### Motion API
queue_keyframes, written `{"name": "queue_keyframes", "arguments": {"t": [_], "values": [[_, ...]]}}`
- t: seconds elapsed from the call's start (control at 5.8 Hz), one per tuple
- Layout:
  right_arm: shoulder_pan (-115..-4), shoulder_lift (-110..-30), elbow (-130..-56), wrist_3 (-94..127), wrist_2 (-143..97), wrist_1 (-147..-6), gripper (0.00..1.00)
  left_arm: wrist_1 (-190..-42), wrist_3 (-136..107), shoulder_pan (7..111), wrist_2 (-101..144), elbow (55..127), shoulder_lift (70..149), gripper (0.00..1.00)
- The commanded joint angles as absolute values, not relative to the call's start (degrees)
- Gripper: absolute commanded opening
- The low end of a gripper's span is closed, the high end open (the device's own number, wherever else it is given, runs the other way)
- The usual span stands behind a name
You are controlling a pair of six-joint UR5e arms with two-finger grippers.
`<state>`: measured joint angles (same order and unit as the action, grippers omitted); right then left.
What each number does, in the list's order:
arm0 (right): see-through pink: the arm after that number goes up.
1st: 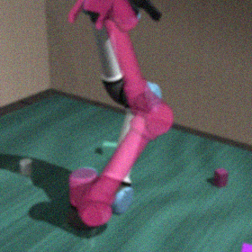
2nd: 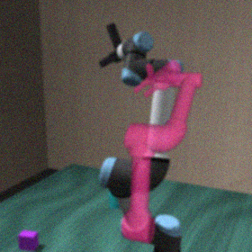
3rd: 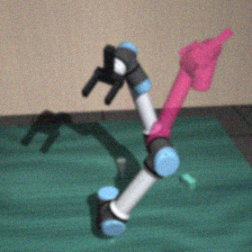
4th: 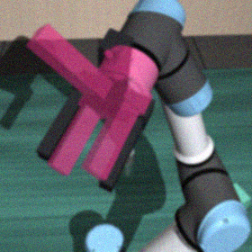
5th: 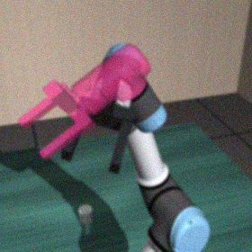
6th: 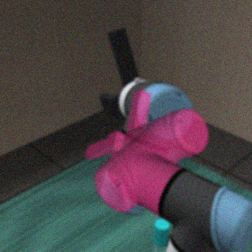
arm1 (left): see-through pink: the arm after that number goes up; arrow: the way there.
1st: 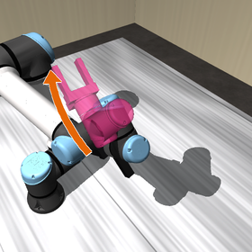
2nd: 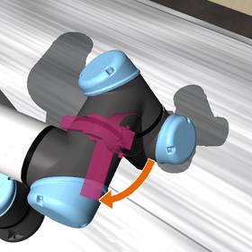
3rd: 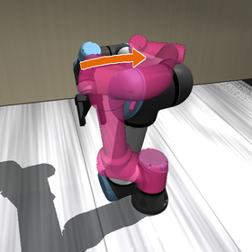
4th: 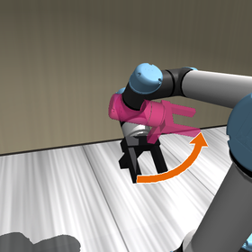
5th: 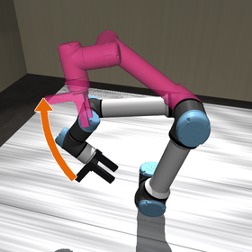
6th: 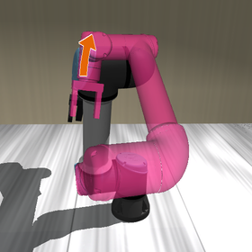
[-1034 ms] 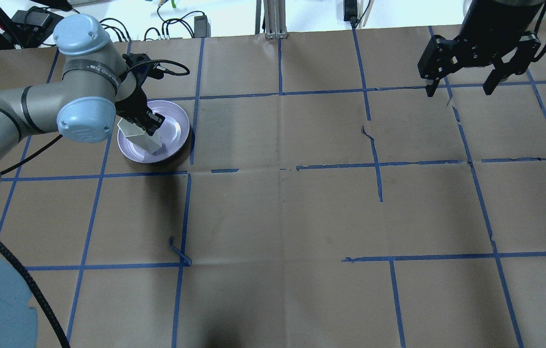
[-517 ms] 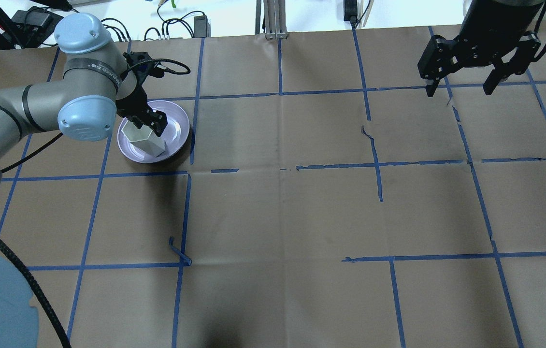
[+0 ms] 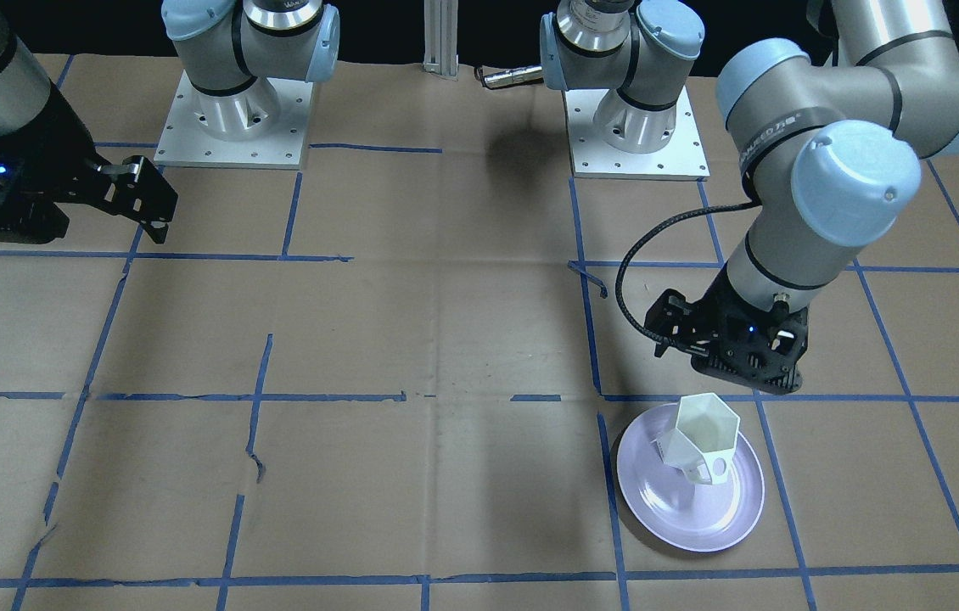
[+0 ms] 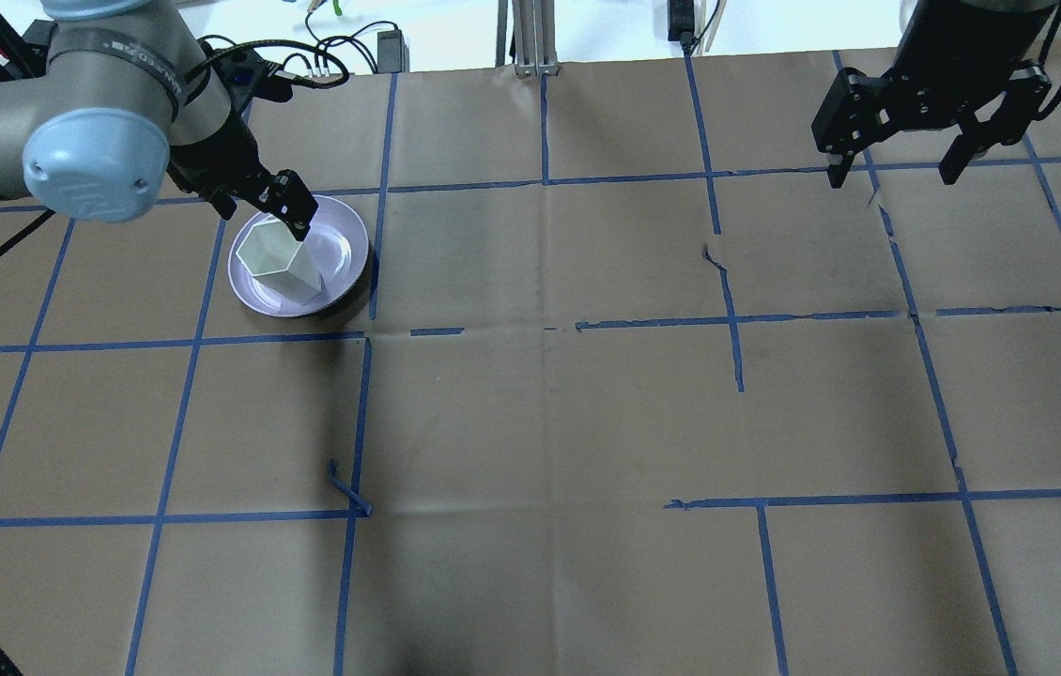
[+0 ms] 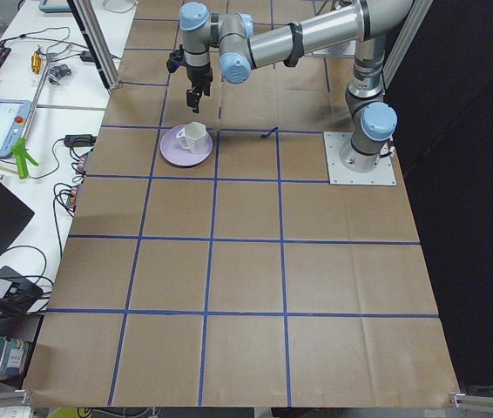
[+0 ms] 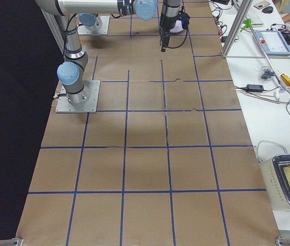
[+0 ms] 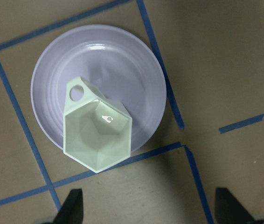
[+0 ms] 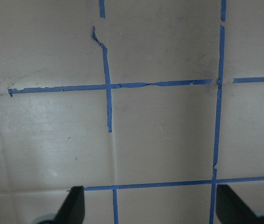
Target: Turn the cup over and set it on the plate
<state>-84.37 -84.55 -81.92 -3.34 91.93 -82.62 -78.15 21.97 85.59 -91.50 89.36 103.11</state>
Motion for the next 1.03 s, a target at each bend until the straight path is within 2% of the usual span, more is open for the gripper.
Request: {"name": "queue_keyframes", "arguments": {"t": [0.0,0.34,0.86], "values": [[-84.4,-84.6,-81.9,-3.3,91.9,-82.6,1.0,-92.8,13.1,88.4,-91.8,81.6,99.3,0.99],[-84.4,-84.6,-81.9,-3.3,91.9,-82.6,1.0,-95.1,3.1,90.4,-92.0,81.3,97.4,0.99],[-84.4,-84.6,-81.9,-3.3,91.9,-82.6,1.0,-94.7,3.2,90.4,-91.9,82.0,95.7,0.99]]}}
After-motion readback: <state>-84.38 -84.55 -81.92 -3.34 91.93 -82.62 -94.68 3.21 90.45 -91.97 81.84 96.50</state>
